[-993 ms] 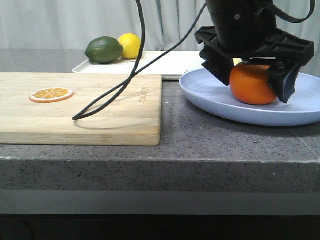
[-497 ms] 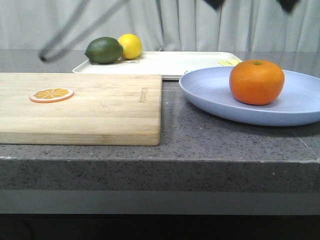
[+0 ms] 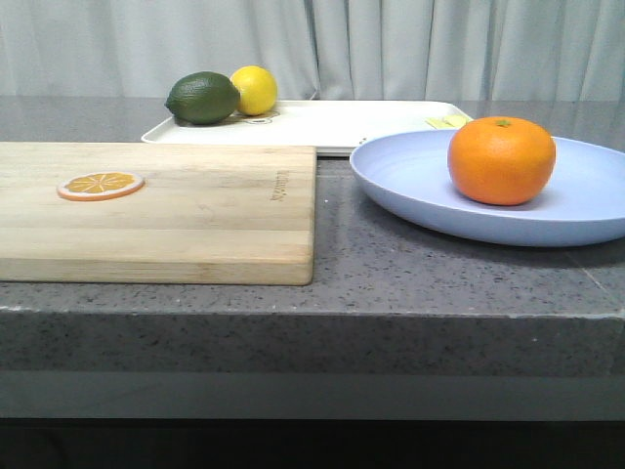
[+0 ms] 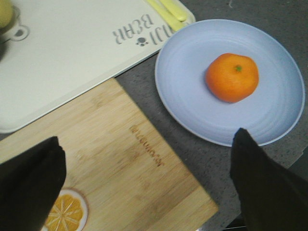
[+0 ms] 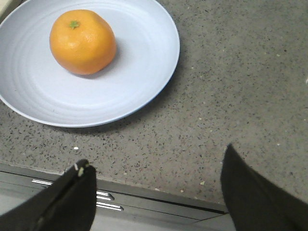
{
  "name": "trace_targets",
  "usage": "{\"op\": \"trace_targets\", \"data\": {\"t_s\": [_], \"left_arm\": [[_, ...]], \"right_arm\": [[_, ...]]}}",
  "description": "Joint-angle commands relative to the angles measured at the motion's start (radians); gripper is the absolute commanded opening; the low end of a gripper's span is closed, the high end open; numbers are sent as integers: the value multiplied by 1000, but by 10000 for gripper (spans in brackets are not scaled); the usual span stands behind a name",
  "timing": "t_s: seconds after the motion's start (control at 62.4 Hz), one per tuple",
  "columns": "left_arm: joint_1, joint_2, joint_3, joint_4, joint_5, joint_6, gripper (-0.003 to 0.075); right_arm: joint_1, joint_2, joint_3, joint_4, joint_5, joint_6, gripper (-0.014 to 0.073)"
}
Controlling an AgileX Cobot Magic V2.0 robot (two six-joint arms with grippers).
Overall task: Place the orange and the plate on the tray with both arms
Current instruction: 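Open the left gripper to release the orange and lift away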
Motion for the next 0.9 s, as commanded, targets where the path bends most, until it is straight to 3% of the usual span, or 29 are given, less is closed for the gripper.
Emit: {"op": "trace_targets", "data": {"t_s": [0.0,0.208,0.481,0.673,0.881], "left_arm": [[62,-134,90,-39,-105,-11,673],[167,-404,359,-51,-144,-11,673],[174,-739,617,-140,-144,-11,673],[174,-879,711,-144,-144,-11,673],[174,-900,720,-144,-152,-11,673]], "right_arm": [[-2,11,-35,7,-56,-12,551],[-2,11,-35,7,-55,-12,551],[-2,11,-35,7,-37,-10,551],[-2,11,-35,7,-24,47,548],[-2,79,-58,7,-9,162,480]]}}
